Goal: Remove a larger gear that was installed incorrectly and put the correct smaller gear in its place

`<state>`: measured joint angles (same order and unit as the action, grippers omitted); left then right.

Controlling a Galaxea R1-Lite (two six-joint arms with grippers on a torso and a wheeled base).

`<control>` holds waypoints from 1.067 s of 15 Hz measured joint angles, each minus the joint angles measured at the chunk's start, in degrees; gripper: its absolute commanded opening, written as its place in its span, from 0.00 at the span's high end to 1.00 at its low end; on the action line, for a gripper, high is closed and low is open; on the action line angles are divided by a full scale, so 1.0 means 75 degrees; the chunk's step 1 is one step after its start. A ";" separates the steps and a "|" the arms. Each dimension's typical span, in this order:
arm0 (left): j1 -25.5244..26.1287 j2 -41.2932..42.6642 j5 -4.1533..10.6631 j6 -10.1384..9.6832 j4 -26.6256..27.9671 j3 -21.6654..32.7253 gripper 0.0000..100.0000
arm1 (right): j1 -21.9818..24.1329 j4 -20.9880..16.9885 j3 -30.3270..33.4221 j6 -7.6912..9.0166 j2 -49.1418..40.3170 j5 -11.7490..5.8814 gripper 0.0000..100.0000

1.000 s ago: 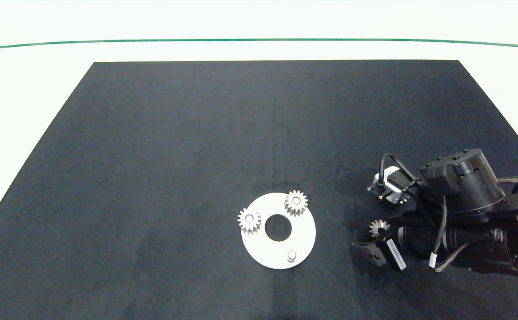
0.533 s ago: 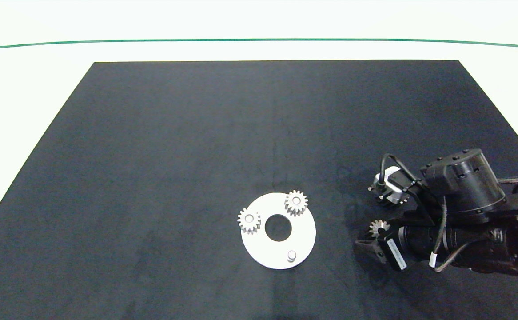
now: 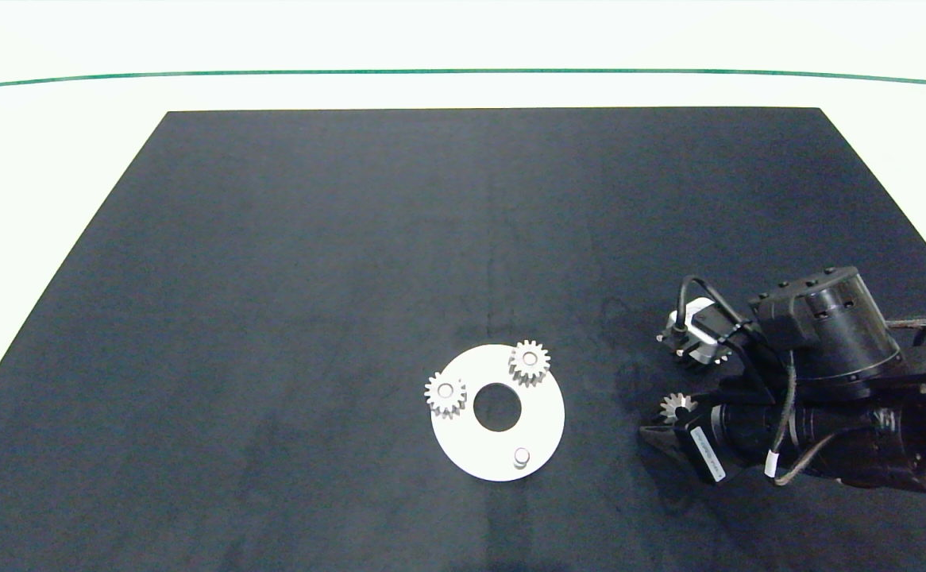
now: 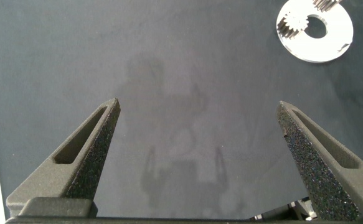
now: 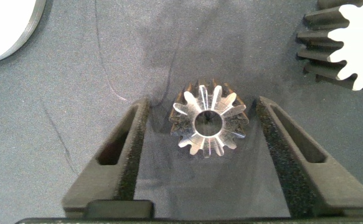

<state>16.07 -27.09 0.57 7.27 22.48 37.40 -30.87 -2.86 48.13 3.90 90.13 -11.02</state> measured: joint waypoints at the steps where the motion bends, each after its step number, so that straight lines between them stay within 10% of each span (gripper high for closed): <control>1: 0.0000 0.0000 0.0000 0.0000 -0.0003 -0.0003 0.00 | 0.0003 0.0000 -0.0002 0.0000 0.0002 0.0000 0.39; 16: 0.0003 0.0000 0.0000 0.0000 -0.0003 -0.0005 0.00 | -0.0007 0.0000 -0.0002 0.0002 0.0016 -0.0106 0.69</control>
<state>16.09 -27.09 0.57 7.27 22.46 37.36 -30.92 -2.86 48.12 3.91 90.25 -11.81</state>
